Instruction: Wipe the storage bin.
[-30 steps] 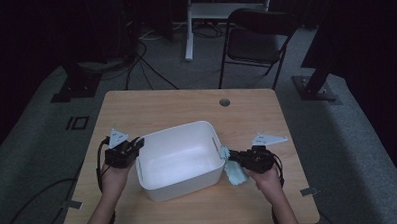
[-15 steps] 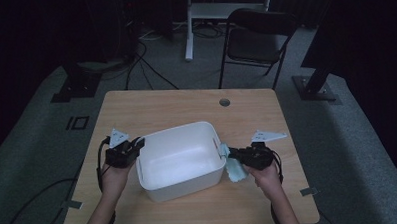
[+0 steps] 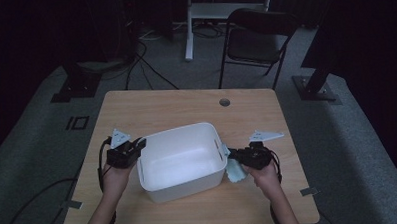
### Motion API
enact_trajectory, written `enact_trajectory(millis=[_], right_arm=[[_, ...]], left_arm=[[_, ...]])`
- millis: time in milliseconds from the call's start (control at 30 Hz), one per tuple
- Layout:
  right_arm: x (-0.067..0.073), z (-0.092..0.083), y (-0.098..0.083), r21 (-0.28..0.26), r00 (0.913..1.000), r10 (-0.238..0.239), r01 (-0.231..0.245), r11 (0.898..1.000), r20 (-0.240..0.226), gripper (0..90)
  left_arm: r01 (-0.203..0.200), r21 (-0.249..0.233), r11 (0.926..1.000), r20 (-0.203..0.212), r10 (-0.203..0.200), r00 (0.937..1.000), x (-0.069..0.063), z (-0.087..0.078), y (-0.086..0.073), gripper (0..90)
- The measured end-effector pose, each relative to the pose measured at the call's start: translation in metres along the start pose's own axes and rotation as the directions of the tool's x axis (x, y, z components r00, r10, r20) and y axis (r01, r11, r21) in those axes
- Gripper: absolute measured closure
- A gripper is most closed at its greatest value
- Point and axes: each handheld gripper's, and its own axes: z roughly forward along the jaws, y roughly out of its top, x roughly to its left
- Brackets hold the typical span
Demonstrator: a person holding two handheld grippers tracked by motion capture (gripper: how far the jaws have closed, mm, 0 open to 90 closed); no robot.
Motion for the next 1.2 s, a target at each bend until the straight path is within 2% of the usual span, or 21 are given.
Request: enact_trajectory(millis=[433, 500, 600, 700, 767, 867, 1000, 1133, 1200], right_arm=[[-0.003, 0.000, -0.004, 0.028, 1.0000, 0.008, -0.008, 1.000, 0.000, 85.6], [-0.003, -0.004, -0.001, -0.001, 0.9999, 0.012, -0.012, 1.000, -0.008, 85.6], [-0.003, -0.009, 0.004, -0.014, 0.9999, 0.007, -0.008, 1.000, -0.014, 85.6], [-0.003, -0.003, 0.001, 0.002, 1.0000, 0.007, -0.007, 1.000, -0.002, 85.7], [-0.005, 0.004, -0.005, 0.032, 0.9999, 0.010, -0.010, 0.999, 0.010, 85.7], [-0.008, 0.003, -0.006, 0.040, 0.9998, 0.018, -0.018, 0.999, 0.001, 85.6], [-0.006, -0.007, 0.004, -0.008, 0.9998, 0.015, -0.016, 1.000, -0.013, 85.6], [-0.006, -0.002, 0.004, -0.011, 0.9996, 0.018, -0.019, 1.000, -0.023, 85.7], [-0.007, 0.005, 0.001, 0.035, 0.9999, 0.011, -0.011, 0.999, 0.005, 85.7]], left_arm=[[-0.004, 0.002, 1.0000, 0.002, 0.004, 1.0000, -0.003, 0.001, 0.001, 80.1], [-0.005, 0.003, 1.0000, 0.004, 0.005, 1.0000, -0.003, 0.001, 0.001, 80.1], [-0.006, 0.003, 1.0000, 0.004, 0.006, 1.0000, -0.004, 0.001, 0.001, 80.1], [-0.002, 0.001, 1.0000, 0.000, 0.002, 1.0000, -0.005, 0.001, 0.000, 80.1], [-0.002, 0.001, 1.0000, -0.001, 0.002, 1.0000, -0.005, 0.001, 0.000, 80.1], [-0.004, 0.002, 1.0000, 0.004, 0.004, 1.0000, -0.004, 0.001, 0.001, 80.1], [-0.007, 0.005, 1.0000, 0.007, 0.007, 1.0000, -0.004, 0.001, 0.001, 80.0], [-0.007, 0.006, 1.0000, 0.002, 0.007, 1.0000, -0.005, 0.002, 0.001, 80.1], [-0.006, 0.005, 1.0000, 0.002, 0.006, 1.0000, -0.005, 0.002, 0.001, 80.0]])
